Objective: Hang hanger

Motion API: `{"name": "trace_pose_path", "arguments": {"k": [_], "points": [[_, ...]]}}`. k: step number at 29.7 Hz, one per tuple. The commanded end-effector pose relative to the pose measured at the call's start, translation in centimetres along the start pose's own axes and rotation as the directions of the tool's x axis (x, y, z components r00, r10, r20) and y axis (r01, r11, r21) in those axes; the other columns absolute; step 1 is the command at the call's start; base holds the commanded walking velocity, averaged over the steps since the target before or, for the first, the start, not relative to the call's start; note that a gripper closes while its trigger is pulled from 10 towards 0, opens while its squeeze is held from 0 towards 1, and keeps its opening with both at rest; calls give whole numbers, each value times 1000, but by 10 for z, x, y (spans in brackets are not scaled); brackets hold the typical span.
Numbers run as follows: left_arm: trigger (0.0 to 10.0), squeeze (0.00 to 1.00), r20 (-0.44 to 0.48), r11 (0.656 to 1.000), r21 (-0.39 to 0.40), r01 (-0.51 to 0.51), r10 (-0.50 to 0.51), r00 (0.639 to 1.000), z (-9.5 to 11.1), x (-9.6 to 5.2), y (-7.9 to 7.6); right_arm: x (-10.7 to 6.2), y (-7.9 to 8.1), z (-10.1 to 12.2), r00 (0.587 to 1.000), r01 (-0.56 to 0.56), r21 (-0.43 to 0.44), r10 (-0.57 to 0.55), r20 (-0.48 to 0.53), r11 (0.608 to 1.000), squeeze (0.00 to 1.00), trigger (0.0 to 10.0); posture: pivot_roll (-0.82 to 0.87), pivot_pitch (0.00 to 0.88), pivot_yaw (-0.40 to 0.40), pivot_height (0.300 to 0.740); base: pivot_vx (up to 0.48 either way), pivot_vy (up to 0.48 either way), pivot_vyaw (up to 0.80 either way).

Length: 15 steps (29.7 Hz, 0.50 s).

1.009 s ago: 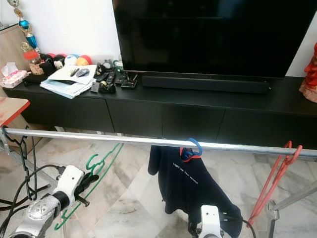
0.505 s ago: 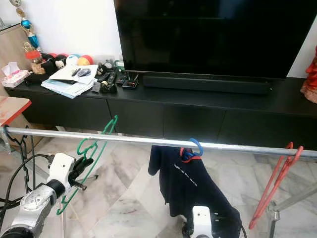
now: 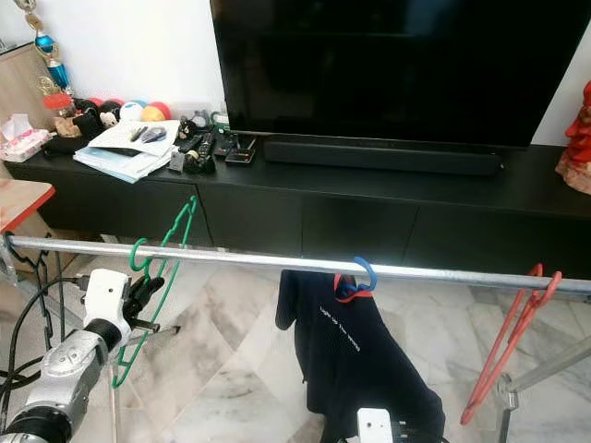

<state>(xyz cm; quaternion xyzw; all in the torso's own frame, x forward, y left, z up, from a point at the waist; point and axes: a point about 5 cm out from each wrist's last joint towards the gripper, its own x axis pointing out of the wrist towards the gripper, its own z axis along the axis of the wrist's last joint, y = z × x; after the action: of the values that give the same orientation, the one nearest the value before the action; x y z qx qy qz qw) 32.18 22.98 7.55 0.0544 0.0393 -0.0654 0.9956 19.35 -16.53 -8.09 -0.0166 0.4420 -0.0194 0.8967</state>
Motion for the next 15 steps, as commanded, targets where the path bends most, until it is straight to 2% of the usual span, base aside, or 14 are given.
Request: {"name": "trace_pose_path", "arguments": {"k": [1,7,11,15], "points": [[10000,0,4,1000,-10,-11,11,1000,6,5,1,1,0,8,1000,-1,-1,1,15,1000,0,10000,61,29,31,740,0,0,0],[10000,0,-41,1000,-10,-3,2,999,5,9,-3,1,-6,4,1000,3,-1,-3,10,1000,0,10000,63,30,31,740,0,0,0],[10000,0,-92,1000,-13,-3,1,996,1,11,-6,-2,-11,-9,1000,4,-1,-4,-7,1000,0,10000,66,32,30,740,0,0,0],[10000,0,-137,1000,-3,4,-5,991,-4,11,-8,-3,-6,-12,1000,0,-1,0,-10,1000,0,10000,66,32,30,740,0,0,0]]}}
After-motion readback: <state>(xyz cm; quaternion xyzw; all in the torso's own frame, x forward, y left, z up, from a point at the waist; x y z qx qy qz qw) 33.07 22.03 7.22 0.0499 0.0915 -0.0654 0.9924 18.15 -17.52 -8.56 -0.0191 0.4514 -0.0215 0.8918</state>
